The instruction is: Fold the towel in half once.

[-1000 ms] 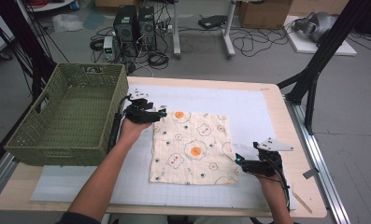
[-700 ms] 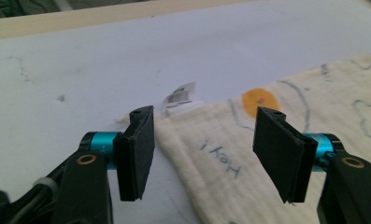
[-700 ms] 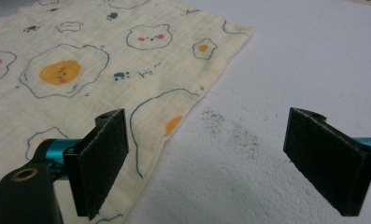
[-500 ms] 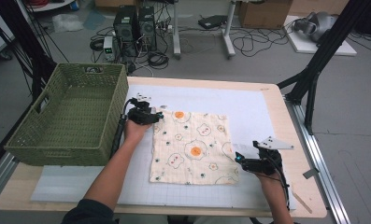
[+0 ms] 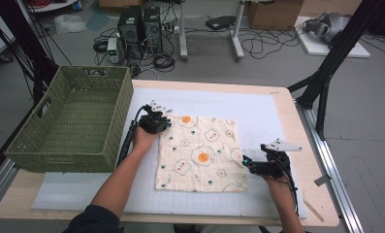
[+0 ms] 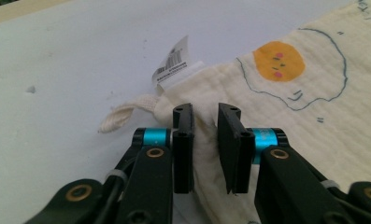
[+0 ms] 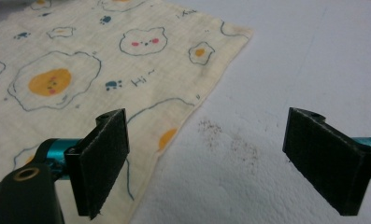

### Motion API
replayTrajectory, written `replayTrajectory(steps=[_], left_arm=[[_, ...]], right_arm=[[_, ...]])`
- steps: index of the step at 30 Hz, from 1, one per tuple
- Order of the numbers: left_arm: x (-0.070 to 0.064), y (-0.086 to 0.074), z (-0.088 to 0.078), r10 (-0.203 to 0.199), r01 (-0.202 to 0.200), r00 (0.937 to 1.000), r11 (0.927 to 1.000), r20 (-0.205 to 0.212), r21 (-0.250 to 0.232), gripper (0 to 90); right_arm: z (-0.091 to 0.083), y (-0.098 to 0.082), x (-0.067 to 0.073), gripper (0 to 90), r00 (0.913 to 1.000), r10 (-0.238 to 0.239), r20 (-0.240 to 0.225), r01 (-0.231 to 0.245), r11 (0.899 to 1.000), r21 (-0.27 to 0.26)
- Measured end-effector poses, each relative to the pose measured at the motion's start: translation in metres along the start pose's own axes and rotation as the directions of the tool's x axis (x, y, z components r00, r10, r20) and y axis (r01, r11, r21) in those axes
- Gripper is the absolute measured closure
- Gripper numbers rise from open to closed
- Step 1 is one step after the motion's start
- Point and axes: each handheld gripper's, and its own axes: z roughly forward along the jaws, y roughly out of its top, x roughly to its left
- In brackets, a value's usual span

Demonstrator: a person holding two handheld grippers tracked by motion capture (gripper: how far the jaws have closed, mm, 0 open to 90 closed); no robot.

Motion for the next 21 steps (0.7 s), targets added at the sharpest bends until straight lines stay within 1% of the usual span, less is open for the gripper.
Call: replayTrajectory(steps=[2, 6, 7, 8, 9, 10, 14, 15, 19, 21], left_arm=[[0.000, 0.000, 0.000, -0.004, 0.004, 1.0000, 1.0000, 0.007, 0.000, 81.2], [0.004, -0.001, -0.001, -0.057, 0.057, 0.9982, 0.9984, 0.019, 0.002, 83.3], [0.004, -0.001, -0.001, -0.067, 0.067, 0.9975, 0.9978, 0.022, 0.002, 83.6], [0.005, -0.001, -0.001, -0.069, 0.069, 0.9974, 0.9976, 0.022, 0.004, 83.6], [0.004, -0.001, -0.001, -0.074, 0.074, 0.9971, 0.9973, 0.021, 0.003, 83.6], [0.004, -0.001, -0.001, -0.076, 0.076, 0.9969, 0.9971, 0.022, 0.003, 83.6], [0.006, -0.002, -0.001, -0.090, 0.090, 0.9955, 0.9959, 0.028, 0.002, 83.6], [0.006, -0.002, -0.002, -0.090, 0.090, 0.9956, 0.9960, 0.029, 0.004, 83.6], [0.006, -0.002, -0.002, -0.094, 0.094, 0.9951, 0.9956, 0.029, 0.003, 83.0], [0.006, -0.002, -0.002, -0.094, 0.094, 0.9952, 0.9956, 0.029, 0.002, 83.0]], right_arm=[[0.005, 0.007, -0.002, 12.5, 0.9999, -0.010, 0.002, 0.010, 1.000, 0.015], [0.017, 0.026, -0.009, 11.7, 0.9997, -0.015, -0.021, 0.015, 0.999, 0.044], [0.021, 0.031, -0.011, 11.6, 0.9993, -0.025, -0.027, 0.026, 0.999, 0.046], [0.025, 0.037, -0.012, 11.5, 0.9992, -0.032, -0.024, 0.033, 0.998, 0.049], [0.030, 0.042, -0.014, 11.4, 0.9993, -0.036, -0.012, 0.037, 0.998, 0.059], [0.034, 0.046, -0.016, 11.4, 0.9995, -0.029, -0.011, 0.029, 0.997, 0.065], [0.057, 0.058, -0.025, 11.4, 0.9997, -0.023, -0.002, 0.023, 0.989, 0.144], [0.062, 0.060, -0.027, 11.5, 0.9996, -0.026, 0.010, 0.024, 0.987, 0.162], [0.080, 0.067, -0.035, 11.4, 0.9988, -0.024, 0.042, 0.016, 0.983, 0.181], [0.088, 0.066, -0.039, 11.6, 0.9987, 0.003, 0.051, -0.011, 0.987, 0.163]])
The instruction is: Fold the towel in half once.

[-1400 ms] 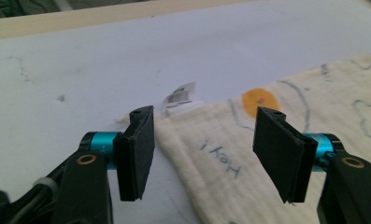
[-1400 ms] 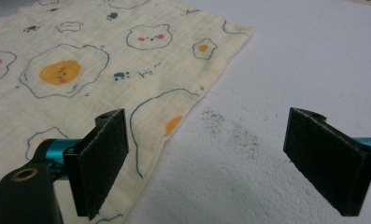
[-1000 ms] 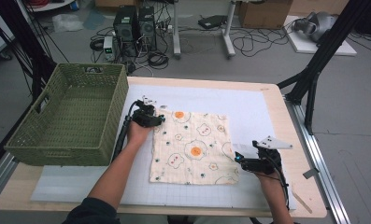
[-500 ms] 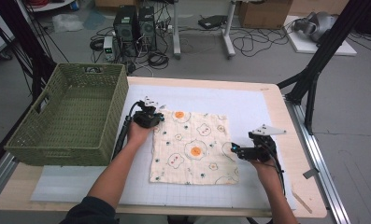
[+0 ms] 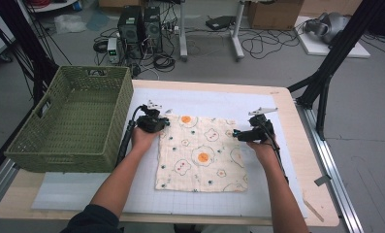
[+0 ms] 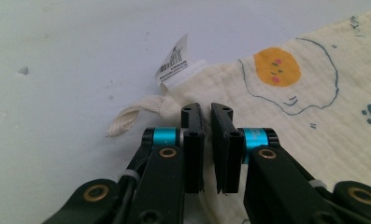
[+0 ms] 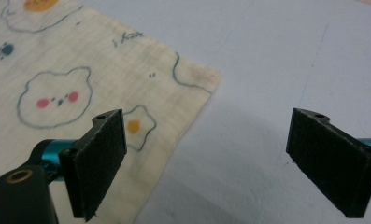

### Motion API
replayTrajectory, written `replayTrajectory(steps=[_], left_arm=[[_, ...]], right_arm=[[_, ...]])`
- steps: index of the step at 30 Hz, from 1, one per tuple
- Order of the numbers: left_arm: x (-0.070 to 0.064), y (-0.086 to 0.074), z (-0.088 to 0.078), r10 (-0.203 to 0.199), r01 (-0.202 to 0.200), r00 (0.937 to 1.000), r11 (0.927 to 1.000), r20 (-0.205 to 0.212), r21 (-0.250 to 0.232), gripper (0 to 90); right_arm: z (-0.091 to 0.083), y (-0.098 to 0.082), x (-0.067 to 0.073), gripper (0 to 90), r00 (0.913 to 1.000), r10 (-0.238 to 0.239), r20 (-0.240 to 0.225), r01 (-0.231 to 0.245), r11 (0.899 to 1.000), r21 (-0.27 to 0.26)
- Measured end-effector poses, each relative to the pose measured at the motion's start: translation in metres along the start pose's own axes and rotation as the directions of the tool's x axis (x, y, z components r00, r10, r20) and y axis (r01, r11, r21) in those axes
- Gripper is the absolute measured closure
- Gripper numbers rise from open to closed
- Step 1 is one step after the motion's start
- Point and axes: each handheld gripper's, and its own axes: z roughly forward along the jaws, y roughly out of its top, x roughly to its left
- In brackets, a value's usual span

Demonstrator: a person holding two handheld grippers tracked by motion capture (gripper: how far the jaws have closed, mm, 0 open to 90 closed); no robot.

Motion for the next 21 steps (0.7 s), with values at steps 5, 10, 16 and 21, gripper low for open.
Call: replayTrajectory(steps=[5, 10, 16, 21], left_arm=[[0.000, 0.000, 0.000, 0.001, -0.001, 1.0000, 1.0000, -0.001, 0.000, 83.0], [0.000, 0.000, 0.000, -0.003, 0.003, 1.0000, 1.0000, 0.000, 0.001, 83.0], [0.001, 0.000, 0.000, -0.016, 0.016, 0.9999, 0.9999, 0.005, -0.003, 83.2], [0.002, 0.000, -0.001, -0.022, 0.022, 0.9997, 0.9997, 0.002, -0.002, 84.2]], right_arm=[[0.019, -0.003, -0.005, 22.6, 0.9993, 0.038, -0.007, -0.038, 0.999, -0.014], [0.032, -0.001, -0.001, 30.5, 0.9995, 0.008, -0.031, -0.007, 1.000, 0.009], [0.038, 0.015, 0.004, 53.1, 0.9993, -0.006, -0.037, 0.008, 0.999, 0.054], [0.045, 0.024, 0.012, 77.8, 0.9977, -0.042, -0.053, 0.046, 0.996, 0.078]])
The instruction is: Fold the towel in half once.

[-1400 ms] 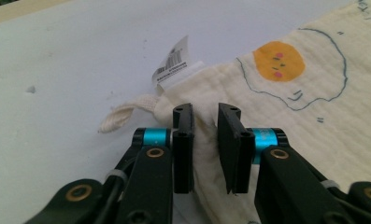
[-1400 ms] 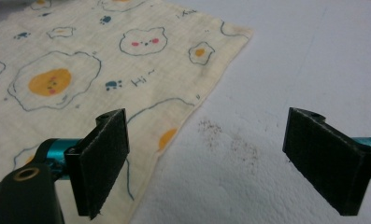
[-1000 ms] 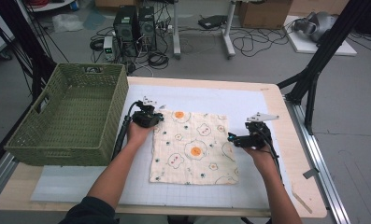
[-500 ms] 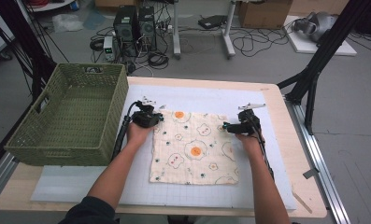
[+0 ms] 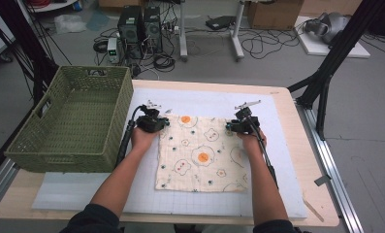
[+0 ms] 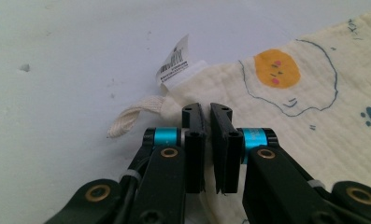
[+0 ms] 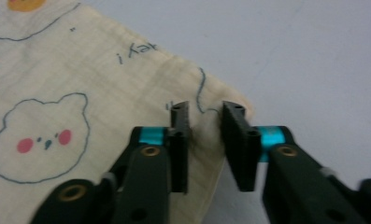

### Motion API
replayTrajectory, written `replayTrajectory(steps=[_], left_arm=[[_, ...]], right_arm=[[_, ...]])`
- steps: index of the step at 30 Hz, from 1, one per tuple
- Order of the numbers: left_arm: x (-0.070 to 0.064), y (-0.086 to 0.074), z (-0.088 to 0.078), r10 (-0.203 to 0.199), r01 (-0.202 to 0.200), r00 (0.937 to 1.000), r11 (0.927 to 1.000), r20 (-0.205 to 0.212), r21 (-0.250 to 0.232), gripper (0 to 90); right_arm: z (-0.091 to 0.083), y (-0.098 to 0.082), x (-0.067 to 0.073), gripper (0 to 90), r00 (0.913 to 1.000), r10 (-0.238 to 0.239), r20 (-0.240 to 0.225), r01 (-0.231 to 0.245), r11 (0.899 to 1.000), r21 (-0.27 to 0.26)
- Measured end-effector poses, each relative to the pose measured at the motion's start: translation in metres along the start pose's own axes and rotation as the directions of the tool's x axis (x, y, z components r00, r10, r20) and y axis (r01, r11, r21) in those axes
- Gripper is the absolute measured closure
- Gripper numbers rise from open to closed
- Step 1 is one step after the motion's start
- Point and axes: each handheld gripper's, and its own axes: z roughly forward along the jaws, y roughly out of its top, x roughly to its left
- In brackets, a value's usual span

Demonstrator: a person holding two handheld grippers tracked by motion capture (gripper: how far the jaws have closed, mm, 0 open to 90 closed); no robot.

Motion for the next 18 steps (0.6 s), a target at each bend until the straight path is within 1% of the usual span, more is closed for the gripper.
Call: replayTrajectory(steps=[2, 3, 4, 5, 7, 8, 9, 10, 11, 12, 13, 14, 15, 17, 18], left_arm=[[0.001, 0.000, -0.001, -0.012, 0.012, 0.9999, 0.9999, 0.002, 0.000, 85.0], [0.002, 0.000, -0.001, -0.027, 0.027, 0.9996, 0.9996, 0.001, -0.003, 85.1], [0.003, -0.001, -0.002, -0.050, 0.050, 0.9987, 0.9987, 0.001, -0.010, 85.2], [0.004, -0.001, -0.002, -0.059, 0.059, 0.9983, 0.9982, -0.003, -0.011, 85.3], [0.004, 0.001, -0.005, -0.057, 0.057, 0.9983, 0.9980, -0.008, -0.028, 85.7], [0.003, 0.004, -0.008, -0.054, 0.053, 0.9985, 0.9968, -0.014, -0.059, 85.8], [0.003, 0.008, -0.012, -0.059, 0.057, 0.9981, 0.9935, -0.015, -0.099, 85.9], [0.004, 0.011, -0.016, -0.075, 0.073, 0.9971, 0.9876, -0.013, -0.139, 86.0], [0.004, 0.013, -0.019, -0.088, 0.085, 0.9961, 0.9820, -0.007, -0.169, 86.1], [0.005, 0.014, -0.022, -0.086, 0.085, 0.9963, 0.9798, 0.002, -0.181, 86.1], [0.005, 0.014, -0.024, -0.077, 0.077, 0.9970, 0.9812, 0.008, -0.177, 86.1], [0.005, 0.014, -0.026, -0.072, 0.074, 0.9972, 0.9823, 0.016, -0.172, 86.0], [0.005, 0.013, -0.028, -0.066, 0.070, 0.9974, 0.9840, 0.030, -0.164, 85.9], [0.002, 0.014, -0.033, -0.049, 0.057, 0.9974, 0.9855, 0.053, -0.160, 85.8], [0.000, 0.014, -0.036, -0.038, 0.048, 0.9974, 0.9851, 0.061, -0.165, 85.7]], right_arm=[[0.000, 0.000, 0.001, 83.2, 0.9999, -0.004, -0.014, 0.004, 1.000, 0.001], [0.000, 0.000, 0.001, 84.7, 0.9998, -0.005, -0.017, 0.005, 1.000, -0.001], [0.000, 0.000, 0.002, 85.1, 0.9999, -0.010, -0.012, 0.010, 1.000, -0.004], [0.000, 0.001, 0.003, 85.8, 0.9998, -0.021, 0.001, 0.021, 1.000, -0.003], [-0.003, 0.002, 0.005, 86.1, 0.9986, -0.040, 0.034, 0.040, 0.999, -0.014], [-0.005, 0.004, 0.006, 86.1, 0.9980, -0.042, 0.047, 0.044, 0.998, -0.039], [-0.009, 0.005, 0.005, 86.1, 0.9976, -0.042, 0.056, 0.045, 0.997, -0.066], [-0.013, 0.007, 0.004, 86.1, 0.9969, -0.041, 0.068, 0.047, 0.994, -0.097], [-0.016, 0.008, 0.003, 86.1, 0.9968, -0.038, 0.070, 0.047, 0.991, -0.128], [-0.020, 0.009, 0.002, 86.0, 0.9970, -0.034, 0.069, 0.044, 0.988, -0.149], [-0.022, 0.009, 0.002, 86.0, 0.9975, -0.029, 0.064, 0.039, 0.985, -0.166], [-0.024, 0.008, 0.002, 85.9, 0.9987, -0.023, 0.047, 0.030, 0.985, -0.169], [-0.026, 0.008, 0.002, 85.9, 0.9991, -0.028, 0.031, 0.033, 0.984, -0.173], [-0.030, 0.006, 0.004, 85.8, 0.9987, -0.043, 0.026, 0.047, 0.982, -0.182], [-0.032, 0.005, 0.006, 85.8, 0.9991, -0.040, 0.015, 0.042, 0.982, -0.186]])
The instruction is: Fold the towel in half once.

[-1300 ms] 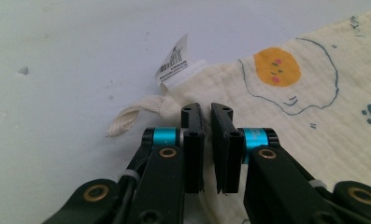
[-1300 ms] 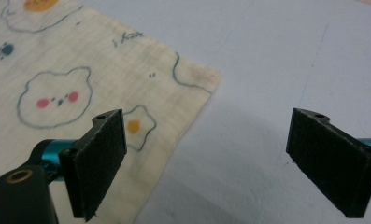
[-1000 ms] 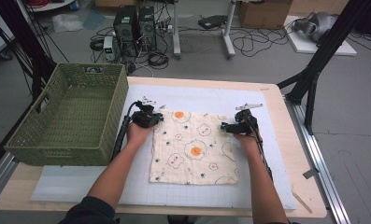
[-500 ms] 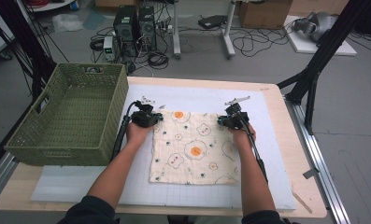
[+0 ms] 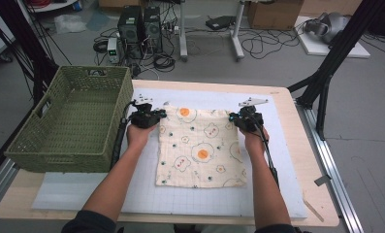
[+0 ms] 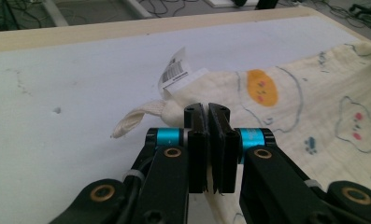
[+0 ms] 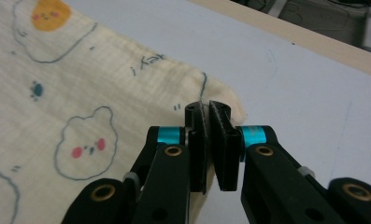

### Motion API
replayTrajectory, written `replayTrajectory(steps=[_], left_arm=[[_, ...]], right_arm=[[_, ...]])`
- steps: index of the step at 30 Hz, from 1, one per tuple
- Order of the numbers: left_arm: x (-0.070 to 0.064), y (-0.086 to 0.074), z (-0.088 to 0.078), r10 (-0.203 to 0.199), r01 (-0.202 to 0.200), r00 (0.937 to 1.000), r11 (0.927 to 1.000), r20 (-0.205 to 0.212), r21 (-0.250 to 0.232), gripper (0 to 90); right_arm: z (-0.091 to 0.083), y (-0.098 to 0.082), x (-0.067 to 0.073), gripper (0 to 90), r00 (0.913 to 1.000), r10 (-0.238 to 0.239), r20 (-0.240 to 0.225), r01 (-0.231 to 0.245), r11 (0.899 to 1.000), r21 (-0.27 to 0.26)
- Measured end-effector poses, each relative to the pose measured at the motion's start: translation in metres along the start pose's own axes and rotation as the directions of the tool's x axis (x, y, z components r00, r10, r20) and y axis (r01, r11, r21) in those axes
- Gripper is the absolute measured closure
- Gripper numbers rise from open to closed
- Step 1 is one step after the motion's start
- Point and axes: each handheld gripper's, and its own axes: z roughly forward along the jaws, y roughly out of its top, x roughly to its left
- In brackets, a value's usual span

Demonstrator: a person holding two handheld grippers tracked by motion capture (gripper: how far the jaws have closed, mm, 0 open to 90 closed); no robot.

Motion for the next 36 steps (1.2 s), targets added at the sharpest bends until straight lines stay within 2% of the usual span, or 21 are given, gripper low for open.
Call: replayTrajectory(steps=[3, 7, 10, 14, 15, 17, 19, 22, 26, 28, 31, 34, 36], left_arm=[[-0.009, 0.000, -0.009, 0.017, -0.017, 0.9998, 0.9989, 0.009, -0.045, 85.7], [-0.015, -0.008, -0.016, 0.034, -0.034, 0.9993, 0.9990, 0.017, -0.028, 85.9], [-0.018, -0.015, -0.024, 0.023, -0.021, 0.9990, 0.9987, 0.038, -0.046, 86.0], [-0.026, -0.024, -0.037, 0.039, -0.035, 0.9976, 0.9971, 0.057, -0.068, 86.0], [-0.028, -0.025, -0.041, 0.042, -0.038, 0.9968, 0.9976, 0.068, -0.057, 86.0], [-0.032, -0.030, -0.049, 0.070, -0.064, 0.9947, 0.9944, 0.074, -0.084, 86.0], [-0.036, -0.035, -0.056, 0.084, -0.077, 0.9925, 0.9936, 0.089, -0.082, 86.0], [-0.039, -0.043, -0.065, 0.103, -0.096, 0.9896, 0.9925, 0.100, -0.076, 86.0], [-0.046, -0.050, -0.074, 0.128, -0.120, 0.9852, 0.9902, 0.114, -0.070, 85.9], [-0.049, -0.054, -0.078, 0.138, -0.131, 0.9826, 0.9893, 0.124, -0.065, 85.9], [-0.050, -0.060, -0.084, 0.157, -0.148, 0.9785, 0.9859, 0.133, -0.078, 85.9], [-0.052, -0.067, -0.087, 0.149, -0.139, 0.9776, 0.9872, 0.149, -0.079, 85.8], [-0.054, -0.070, -0.090, 0.158, -0.148, 0.9750, 0.9864, 0.157, -0.071, 85.8]], right_arm=[[-0.008, -0.002, 0.005, 85.8, 0.9997, -0.023, -0.012, 0.023, 1.000, 0.001], [-0.023, -0.003, 0.011, 85.9, 0.9988, -0.046, -0.018, 0.046, 0.999, -0.028], [-0.034, -0.008, 0.015, 85.9, 0.9984, -0.052, -0.024, 0.051, 0.998, -0.040], [-0.046, -0.015, 0.023, 85.9, 0.9975, -0.062, -0.032, 0.060, 0.997, -0.050], [-0.049, -0.017, 0.025, 85.9, 0.9975, -0.062, -0.034, 0.061, 0.997, -0.039], [-0.053, -0.021, 0.029, 85.9, 0.9960, -0.085, -0.029, 0.084, 0.996, -0.018], [-0.060, -0.027, 0.035, 85.9, 0.9949, -0.099, -0.016, 0.099, 0.994, -0.039], [-0.065, -0.038, 0.041, 85.9, 0.9938, -0.110, -0.017, 0.109, 0.994, -0.023], [-0.073, -0.050, 0.049, 85.8, 0.9947, -0.100, -0.027, 0.099, 0.995, -0.026], [-0.075, -0.056, 0.051, 85.7, 0.9935, -0.109, -0.032, 0.108, 0.994, -0.034], [-0.078, -0.063, 0.054, 85.4, 0.9940, -0.104, -0.035, 0.103, 0.994, -0.032], [-0.083, -0.071, 0.057, 85.4, 0.9951, -0.090, -0.042, 0.088, 0.995, -0.039], [-0.085, -0.077, 0.060, 85.4, 0.9941, -0.097, -0.048, 0.095, 0.995, -0.043]])
